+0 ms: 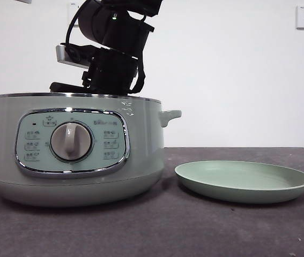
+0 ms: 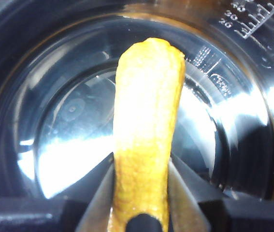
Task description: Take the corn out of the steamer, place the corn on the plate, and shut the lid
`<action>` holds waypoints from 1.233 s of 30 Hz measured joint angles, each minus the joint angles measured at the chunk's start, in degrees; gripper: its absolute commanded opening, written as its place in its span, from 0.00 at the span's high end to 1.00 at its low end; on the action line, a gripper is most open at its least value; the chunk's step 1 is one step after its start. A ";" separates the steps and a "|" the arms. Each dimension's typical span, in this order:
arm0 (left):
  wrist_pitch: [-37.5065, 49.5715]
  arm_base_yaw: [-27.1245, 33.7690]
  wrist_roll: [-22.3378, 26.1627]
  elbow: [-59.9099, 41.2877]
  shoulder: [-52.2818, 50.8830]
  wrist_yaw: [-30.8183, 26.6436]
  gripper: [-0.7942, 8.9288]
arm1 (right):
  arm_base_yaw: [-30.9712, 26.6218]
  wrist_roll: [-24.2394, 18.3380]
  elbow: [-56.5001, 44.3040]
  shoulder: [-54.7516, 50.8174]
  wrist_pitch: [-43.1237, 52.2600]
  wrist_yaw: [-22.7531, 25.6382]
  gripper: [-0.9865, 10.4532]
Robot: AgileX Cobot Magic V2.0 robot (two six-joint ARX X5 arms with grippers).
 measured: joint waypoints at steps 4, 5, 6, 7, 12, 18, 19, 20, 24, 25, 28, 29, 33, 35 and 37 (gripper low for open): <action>0.02 0.00 -0.02 -0.02 0.02 0.09 0.93 | -0.13 0.22 0.02 -3.41 -2.12 0.74 0.92; 0.02 0.00 -0.02 0.00 0.11 0.17 0.93 | -0.20 0.22 0.02 -5.14 -2.86 1.68 0.92; 0.04 0.00 -0.02 -0.02 0.26 0.22 0.93 | -0.46 0.22 0.09 -7.10 -3.80 2.95 0.92; 0.11 0.00 -0.02 0.00 0.48 0.22 0.93 | -0.63 0.24 0.15 -8.92 -4.76 4.15 0.92; 2.25 0.00 -0.04 0.00 2.34 4.68 0.93 | -2.80 1.14 1.18 -17.77 -10.84 7.58 0.92; 5.75 0.00 -0.24 0.00 5.84 10.71 0.93 | -8.55 4.83 1.20 -23.54 -20.26 10.19 0.92; 6.14 0.00 -0.31 0.00 6.49 11.78 0.93 | -9.77 5.57 1.20 -24.20 -21.84 10.47 0.92; 6.60 0.00 -0.31 -0.02 7.15 12.79 0.93 | -11.04 6.27 1.20 -24.76 -23.45 10.49 0.92; 8.44 -0.13 -0.70 -0.02 9.38 15.34 0.93 | -15.39 8.50 1.16 -25.38 -30.32 10.49 0.92; 8.70 -0.15 -0.72 0.00 9.79 15.52 0.93 | -16.26 8.87 0.92 -25.35 -31.36 10.49 0.92; 9.11 -0.11 -0.90 0.00 10.82 17.07 0.93 | -18.32 9.92 -0.81 -25.35 -32.92 10.54 0.92; 9.16 -0.11 -1.25 -0.02 11.06 17.59 0.93 | -18.73 10.12 -1.81 -25.35 -32.92 10.56 0.92; 9.75 -0.15 -1.97 0.00 11.54 19.63 0.93 | -19.52 10.60 -7.06 -25.35 -32.02 10.49 0.92; 10.23 -0.13 -2.19 -0.02 11.54 19.61 0.93 | -19.58 10.78 -10.49 -25.35 -29.14 10.45 0.92; 10.56 -0.13 -2.23 0.00 11.54 19.52 0.93 | -19.65 10.95 -14.27 -25.35 -25.29 10.45 0.92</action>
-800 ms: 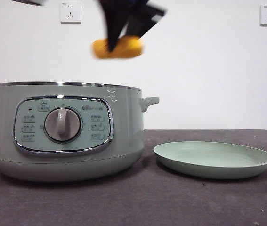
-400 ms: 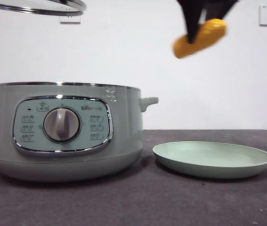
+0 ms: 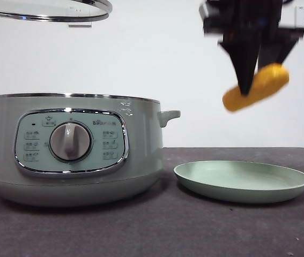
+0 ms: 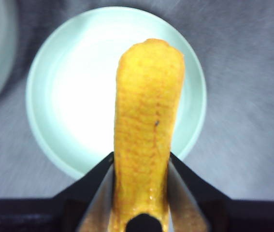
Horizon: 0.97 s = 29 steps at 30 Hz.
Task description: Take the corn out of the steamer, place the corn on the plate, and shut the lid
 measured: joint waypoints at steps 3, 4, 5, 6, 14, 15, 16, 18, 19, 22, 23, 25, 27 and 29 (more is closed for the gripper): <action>-0.04 0.00 0.00 -0.02 0.00 -0.04 0.93 | -0.02 0.31 -6.03 0.00 6.80 -0.02 0.92; -0.09 0.00 0.00 0.00 0.00 -0.02 0.93 | -0.02 0.44 -8.07 0.02 9.31 -0.02 0.92; -0.09 0.00 0.00 0.00 0.00 0.00 0.93 | -0.02 0.46 -9.75 0.04 11.41 -0.04 0.92; -0.09 0.00 0.00 0.00 0.00 0.00 0.93 | -0.02 0.46 -11.56 0.04 13.68 -0.04 0.92; -0.15 0.00 0.00 0.00 0.00 -0.02 0.93 | -0.02 0.90 -23.19 0.04 29.27 -0.17 0.92; -0.15 0.00 0.00 -0.02 0.00 -0.02 0.93 | -0.02 0.90 -24.00 0.09 30.14 -0.17 0.92; -0.17 0.00 0.00 0.00 0.00 -0.02 0.93 | -0.02 0.90 -24.70 0.11 30.86 -0.17 0.92; -0.15 0.00 0.00 0.00 0.00 -0.04 0.93 | -0.02 0.90 -25.62 0.50 31.41 -0.28 0.91; -0.15 0.00 0.00 0.00 0.00 -0.02 0.93 | -0.02 0.90 -25.79 0.74 31.50 -0.70 0.91; -0.17 0.00 0.00 0.00 0.00 -0.02 0.93 | -0.13 0.87 -25.90 1.25 31.78 -3.34 0.91; -0.17 0.00 0.00 0.00 0.00 -0.02 0.93 | -0.33 0.85 -25.90 1.33 32.00 -4.63 0.91; -0.17 0.00 0.00 0.00 0.00 -0.04 0.93 | -0.35 0.87 -25.88 1.46 32.15 -5.64 0.90; -0.17 0.00 0.00 0.00 0.00 -0.04 0.93 | -0.42 0.87 -25.88 1.81 32.20 -5.86 0.81; -0.17 0.00 0.00 -0.02 0.00 -0.02 0.93 | -0.44 0.87 -25.83 2.19 32.37 -5.84 0.67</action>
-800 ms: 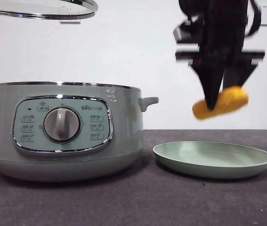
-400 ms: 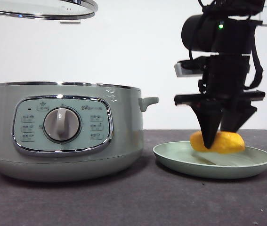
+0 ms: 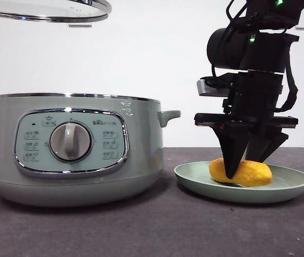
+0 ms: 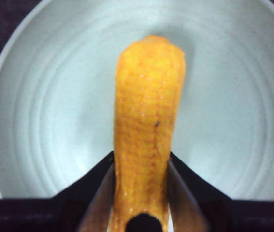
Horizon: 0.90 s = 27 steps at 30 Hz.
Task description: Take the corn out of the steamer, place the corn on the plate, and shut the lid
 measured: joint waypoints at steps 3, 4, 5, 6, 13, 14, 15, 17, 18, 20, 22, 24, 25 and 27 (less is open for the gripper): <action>-0.02 0.00 0.00 0.02 0.00 -0.02 0.93 | -0.02 0.00 0.07 0.26 0.22 0.02 0.59; 0.00 0.00 0.00 0.00 0.00 -0.02 0.93 | -0.02 0.02 0.04 0.48 -0.04 0.02 0.57; 0.00 0.00 0.00 0.02 0.00 -0.02 0.93 | -0.02 0.02 0.04 0.72 -0.26 0.02 0.57; -0.02 0.00 0.00 0.02 0.00 0.00 0.93 | -0.02 0.02 0.02 0.92 -0.33 0.02 0.57; 0.00 0.00 0.00 0.02 0.00 0.00 0.93 | -0.02 0.39 -0.13 -0.59 -1.77 0.02 0.58; 0.02 0.00 0.00 0.02 0.02 0.02 0.93 | -0.02 0.42 -0.17 -1.62 -1.97 0.02 0.58; 0.07 0.00 0.00 0.02 0.07 0.04 0.93 | -0.02 0.46 -0.17 -3.28 -2.19 0.02 0.58; 0.35 0.00 0.00 0.02 0.50 0.61 0.93 | -0.04 0.66 -0.17 -6.10 -2.36 0.02 0.58; 0.57 0.00 -0.02 0.00 1.03 1.33 0.93 | -0.04 0.70 -0.17 -8.11 -2.69 0.02 0.58; 0.90 0.00 -0.17 0.00 2.23 2.29 0.93 | -0.09 0.85 -0.17 -11.02 -3.30 0.02 0.58; 1.11 0.00 -0.70 0.02 4.07 3.30 0.93 | -0.15 0.96 -0.17 -14.23 -3.52 0.02 0.58; 1.16 0.00 -0.92 0.02 6.01 4.68 0.93 | -0.22 1.07 -0.17 -17.27 -3.63 0.02 0.58; 1.22 0.00 -1.07 0.00 7.04 5.51 0.93 | -0.24 1.07 -0.17 -18.99 -3.67 0.02 0.58; 1.33 -0.15 -1.31 0.02 9.05 6.25 0.93 | -0.26 1.07 -0.17 -22.23 -3.67 0.04 0.58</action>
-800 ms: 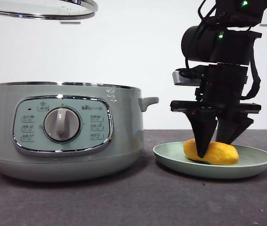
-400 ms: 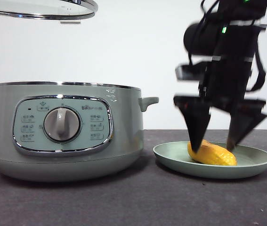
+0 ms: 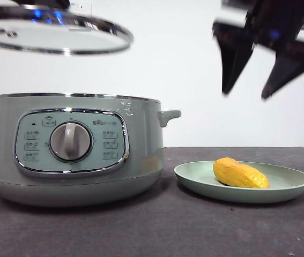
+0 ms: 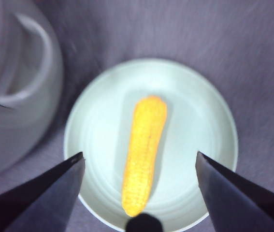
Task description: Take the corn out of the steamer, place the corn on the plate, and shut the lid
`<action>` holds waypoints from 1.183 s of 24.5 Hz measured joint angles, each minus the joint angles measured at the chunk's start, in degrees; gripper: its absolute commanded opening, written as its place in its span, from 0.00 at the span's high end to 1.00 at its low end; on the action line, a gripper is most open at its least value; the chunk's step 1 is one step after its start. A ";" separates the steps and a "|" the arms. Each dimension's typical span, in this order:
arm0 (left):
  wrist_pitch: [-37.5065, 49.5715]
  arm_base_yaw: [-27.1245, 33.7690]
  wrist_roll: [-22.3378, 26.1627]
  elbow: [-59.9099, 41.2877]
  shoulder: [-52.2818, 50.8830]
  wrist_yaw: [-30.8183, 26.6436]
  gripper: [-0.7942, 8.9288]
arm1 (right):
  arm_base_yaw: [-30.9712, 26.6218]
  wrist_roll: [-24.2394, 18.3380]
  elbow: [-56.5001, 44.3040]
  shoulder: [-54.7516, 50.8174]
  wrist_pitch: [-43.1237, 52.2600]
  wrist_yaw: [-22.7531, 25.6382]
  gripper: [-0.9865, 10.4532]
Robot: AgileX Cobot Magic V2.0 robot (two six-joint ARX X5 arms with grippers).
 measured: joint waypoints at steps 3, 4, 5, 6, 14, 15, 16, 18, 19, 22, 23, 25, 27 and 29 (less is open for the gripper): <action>0.77 -0.39 -0.20 0.00 3.50 0.37 0.93 | 0.00 0.00 0.00 -4.83 0.00 0.00 0.58; 1.09 -0.44 -0.20 -0.02 4.55 0.57 0.93 | 0.00 0.00 0.00 -6.03 0.00 0.00 0.58; 1.51 -0.59 -0.20 -0.02 5.55 0.66 0.93 | -0.02 0.00 0.00 -7.13 -0.02 0.02 0.58; 2.08 -0.77 -0.20 0.00 6.84 0.66 0.93 | -0.02 0.00 0.00 -8.44 -0.07 0.04 0.58; 4.09 -2.12 -1.29 0.00 13.70 0.81 0.93 | -1.46 -0.02 0.00 -14.78 -3.10 3.82 0.58; 4.00 -2.12 -1.29 0.00 13.84 0.85 0.93 | -1.68 -0.02 0.00 -14.80 -3.52 4.35 0.58; 4.00 -2.12 -1.29 0.00 13.94 0.85 0.93 | -1.99 -0.02 0.00 -14.80 -3.74 4.35 0.58; 3.76 -2.12 -1.55 0.00 14.32 1.11 0.93 | -2.29 -0.02 0.00 -14.82 -3.91 4.50 0.58; 3.72 -2.12 -1.77 0.00 14.62 1.31 0.93 | -2.29 -0.02 0.00 -14.84 -3.89 4.52 0.58; 2.89 -2.21 -2.12 0.37 15.26 1.55 0.93 | -2.29 -0.02 0.00 -14.86 -3.91 4.52 0.58; 2.45 -2.23 -2.12 0.59 15.37 1.53 0.93 | -2.27 -0.02 0.00 -14.86 -3.91 4.52 0.58; 1.73 -2.23 -2.12 0.90 15.43 1.51 0.91 | -2.29 -0.02 0.00 -14.86 -3.91 4.52 0.58; 1.31 -2.23 -2.14 1.03 15.47 1.51 0.71 | -2.29 -0.02 0.00 -14.86 -3.91 4.52 0.58; 1.25 -2.23 -2.14 1.07 15.47 1.49 0.46 | -2.29 -0.02 0.00 -14.86 -3.91 4.50 0.58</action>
